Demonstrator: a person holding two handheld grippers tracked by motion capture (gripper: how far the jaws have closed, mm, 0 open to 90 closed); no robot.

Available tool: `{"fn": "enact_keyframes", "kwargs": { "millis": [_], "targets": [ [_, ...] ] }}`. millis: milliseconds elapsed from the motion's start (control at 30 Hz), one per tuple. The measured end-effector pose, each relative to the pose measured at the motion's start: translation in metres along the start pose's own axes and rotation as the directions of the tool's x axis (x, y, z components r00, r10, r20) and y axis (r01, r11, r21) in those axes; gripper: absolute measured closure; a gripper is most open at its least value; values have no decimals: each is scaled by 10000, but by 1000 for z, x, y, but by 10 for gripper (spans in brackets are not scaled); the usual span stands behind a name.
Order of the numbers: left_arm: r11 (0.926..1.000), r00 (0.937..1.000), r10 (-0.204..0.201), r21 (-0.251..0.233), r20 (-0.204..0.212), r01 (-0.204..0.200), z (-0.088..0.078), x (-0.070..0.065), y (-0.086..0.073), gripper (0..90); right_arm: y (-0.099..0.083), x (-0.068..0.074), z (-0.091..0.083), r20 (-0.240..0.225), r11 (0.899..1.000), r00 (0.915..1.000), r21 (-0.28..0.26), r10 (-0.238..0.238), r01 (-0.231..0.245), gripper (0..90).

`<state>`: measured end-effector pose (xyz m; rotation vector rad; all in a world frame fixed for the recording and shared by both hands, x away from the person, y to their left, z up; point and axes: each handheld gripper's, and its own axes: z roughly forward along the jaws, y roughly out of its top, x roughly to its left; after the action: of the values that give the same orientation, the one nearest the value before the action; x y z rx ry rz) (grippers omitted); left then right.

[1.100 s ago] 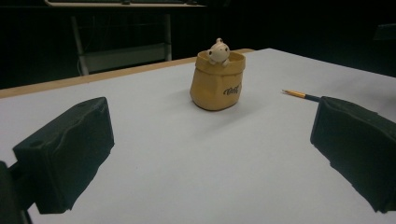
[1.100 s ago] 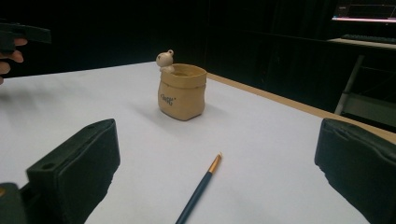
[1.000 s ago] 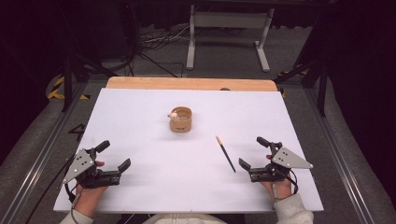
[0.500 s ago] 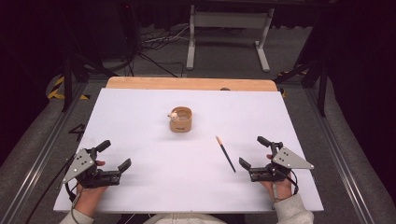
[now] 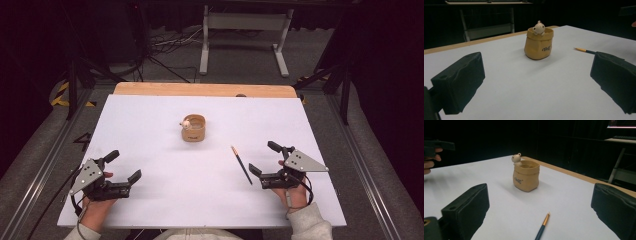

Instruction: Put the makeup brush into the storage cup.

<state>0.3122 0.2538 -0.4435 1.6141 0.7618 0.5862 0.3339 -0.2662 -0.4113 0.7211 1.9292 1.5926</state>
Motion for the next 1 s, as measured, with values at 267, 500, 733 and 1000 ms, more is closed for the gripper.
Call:
{"fn": "enact_keyframes", "kwargs": {
  "millis": [267, 500, 733, 1000],
  "targets": [
    [10000, 10000, -68, -18, -21, 68, 0, 1, 0, 2, 11, 3, 16, -423, 9997, 9991, 221, 86, -77, 19],
    [10000, 10000, -36, 71, -56, 36, 1, 0, 0, 2, 20, 3, 26, -793, 9941, 9968, 1081, 131, -45, 49],
    [9999, 9999, -97, 120, -43, 98, 2, 1, -1, 1, 28, 1, 37, -892, 9800, 9957, 1990, 246, -64, 66],
    [9998, 9998, -105, 181, -148, 107, 2, 2, -1, 2, 39, -6, 50, -745, 9237, 9965, 3830, 373, -59, 93]
  ]
}}
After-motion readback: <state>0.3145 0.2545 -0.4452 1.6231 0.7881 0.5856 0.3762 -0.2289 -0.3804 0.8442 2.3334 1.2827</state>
